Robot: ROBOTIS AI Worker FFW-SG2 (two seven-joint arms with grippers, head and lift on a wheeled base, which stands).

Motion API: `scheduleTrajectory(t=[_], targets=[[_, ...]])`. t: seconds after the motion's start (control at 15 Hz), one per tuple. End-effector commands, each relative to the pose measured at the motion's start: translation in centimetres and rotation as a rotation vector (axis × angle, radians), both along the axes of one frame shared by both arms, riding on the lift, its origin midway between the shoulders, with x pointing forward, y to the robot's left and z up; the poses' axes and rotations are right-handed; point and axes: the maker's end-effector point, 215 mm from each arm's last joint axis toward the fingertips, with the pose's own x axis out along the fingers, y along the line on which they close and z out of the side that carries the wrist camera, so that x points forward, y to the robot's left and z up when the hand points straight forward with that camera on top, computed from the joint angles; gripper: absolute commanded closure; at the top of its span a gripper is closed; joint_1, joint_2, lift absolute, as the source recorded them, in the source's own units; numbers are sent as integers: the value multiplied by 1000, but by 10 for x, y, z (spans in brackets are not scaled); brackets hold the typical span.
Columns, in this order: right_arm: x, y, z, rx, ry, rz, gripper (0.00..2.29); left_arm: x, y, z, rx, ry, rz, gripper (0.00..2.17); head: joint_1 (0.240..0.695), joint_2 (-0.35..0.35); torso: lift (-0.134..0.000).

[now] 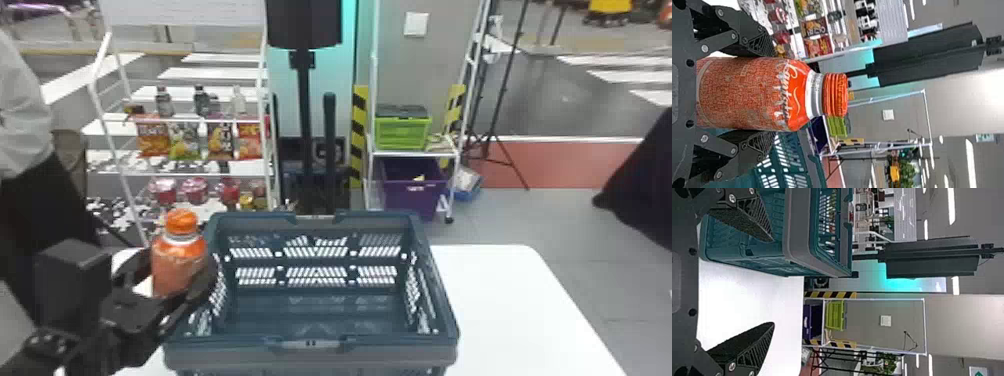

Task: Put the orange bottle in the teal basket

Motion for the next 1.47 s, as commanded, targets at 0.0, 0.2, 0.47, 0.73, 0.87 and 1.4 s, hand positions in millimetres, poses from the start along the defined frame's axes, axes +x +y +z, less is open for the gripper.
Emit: scheduleTrajectory(t=[0.0, 0.2, 0.47, 0.73, 0.87, 1.4], targets=[[-3, -2, -1, -2, 4, -11, 134, 21, -14, -9, 32, 27, -61, 515, 499, 0, 0], [-7, -4, -3, -6, 7, -23, 134, 53, -53, -30, 68, 100, -205, 515, 499, 0, 0], [-11, -12, -5, -5, 3, -53, 134, 85, -93, -64, 104, 248, -336, 515, 499, 0, 0], [-12, -16, -3, 0, -12, -68, 134, 112, -110, -105, 185, 435, -418, 515, 499, 0, 0], [-12, -16, 1, 2, -26, -69, 134, 124, -109, -122, 240, 494, -430, 515, 499, 0, 0], [-12, -18, 2, 2, -28, -73, 134, 120, -126, -179, 384, 727, -520, 515, 499, 0, 0]])
